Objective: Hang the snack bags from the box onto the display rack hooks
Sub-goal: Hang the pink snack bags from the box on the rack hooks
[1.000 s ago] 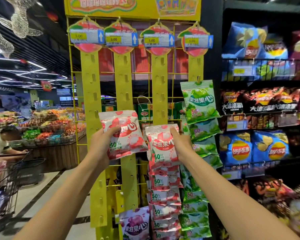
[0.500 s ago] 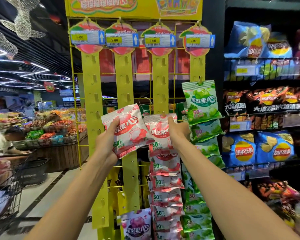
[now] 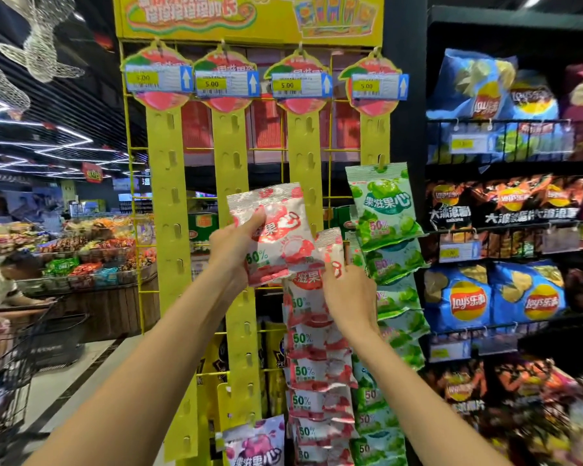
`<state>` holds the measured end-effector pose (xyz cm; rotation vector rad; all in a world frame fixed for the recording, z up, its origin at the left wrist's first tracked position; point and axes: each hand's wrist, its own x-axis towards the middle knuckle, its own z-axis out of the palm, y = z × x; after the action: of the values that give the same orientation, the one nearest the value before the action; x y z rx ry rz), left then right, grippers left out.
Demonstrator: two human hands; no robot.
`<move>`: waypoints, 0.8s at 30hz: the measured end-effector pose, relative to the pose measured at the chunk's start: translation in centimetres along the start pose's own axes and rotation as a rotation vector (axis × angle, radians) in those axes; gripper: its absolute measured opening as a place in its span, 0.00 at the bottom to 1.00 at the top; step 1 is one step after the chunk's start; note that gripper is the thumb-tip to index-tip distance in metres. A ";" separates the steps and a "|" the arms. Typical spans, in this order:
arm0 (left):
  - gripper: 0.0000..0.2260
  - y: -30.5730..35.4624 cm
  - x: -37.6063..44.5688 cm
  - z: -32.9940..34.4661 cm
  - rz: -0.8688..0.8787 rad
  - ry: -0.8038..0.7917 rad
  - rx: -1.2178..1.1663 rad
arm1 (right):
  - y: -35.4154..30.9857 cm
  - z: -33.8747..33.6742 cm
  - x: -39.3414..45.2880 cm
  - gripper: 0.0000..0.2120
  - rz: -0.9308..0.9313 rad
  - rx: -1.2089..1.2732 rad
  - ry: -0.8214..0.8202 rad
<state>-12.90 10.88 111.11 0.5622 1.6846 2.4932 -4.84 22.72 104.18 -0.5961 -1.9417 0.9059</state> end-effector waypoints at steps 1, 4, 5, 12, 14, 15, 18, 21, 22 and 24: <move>0.09 0.4 0.0 1.0 0.012 0.004 0.012 | 0.5 -0.3 -0.7 0.16 -0.051 -0.027 0.028; 0.11 1.0 0.5 3.7 -0.001 0.036 0.075 | 2.1 -1.4 -2.4 0.09 -0.165 -0.065 0.075; 0.12 1.1 0.6 4.5 -0.010 0.038 0.071 | 2.5 -1.9 -2.7 0.10 -0.170 -0.069 0.070; 0.43 1.2 1.9 8.0 0.074 0.167 0.146 | 6.0 -4.5 -3.6 0.12 -0.131 -0.217 0.025; 0.28 0.9 2.5 8.4 0.083 0.190 0.192 | 6.4 -5.3 -3.2 0.11 -0.143 -0.239 0.021; 0.23 0.8 2.9 8.5 0.081 0.198 0.227 | 6.2 -5.7 -2.7 0.11 -0.172 -0.238 0.027; 0.22 0.7 3.4 8.4 0.129 0.272 0.299 | 4.3 -6.6 -0.3 0.10 -0.385 -0.183 0.102; 0.23 0.5 3.7 8.1 0.095 0.282 0.324 | 0.4 -7.0 3.1 0.11 -0.619 -0.184 0.154; 0.23 0.5 3.6 8.1 0.105 0.284 0.333 | -1.1 -6.9 4.4 0.12 -0.690 -0.203 0.154; 0.22 0.3 3.5 8.0 0.103 0.289 0.331 | -3.9 -6.4 7.1 0.15 -0.822 -0.246 0.141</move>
<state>-13.35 18.71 114.90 0.3278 2.2546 2.4755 -3.01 27.61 113.11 0.0369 -1.9207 0.1058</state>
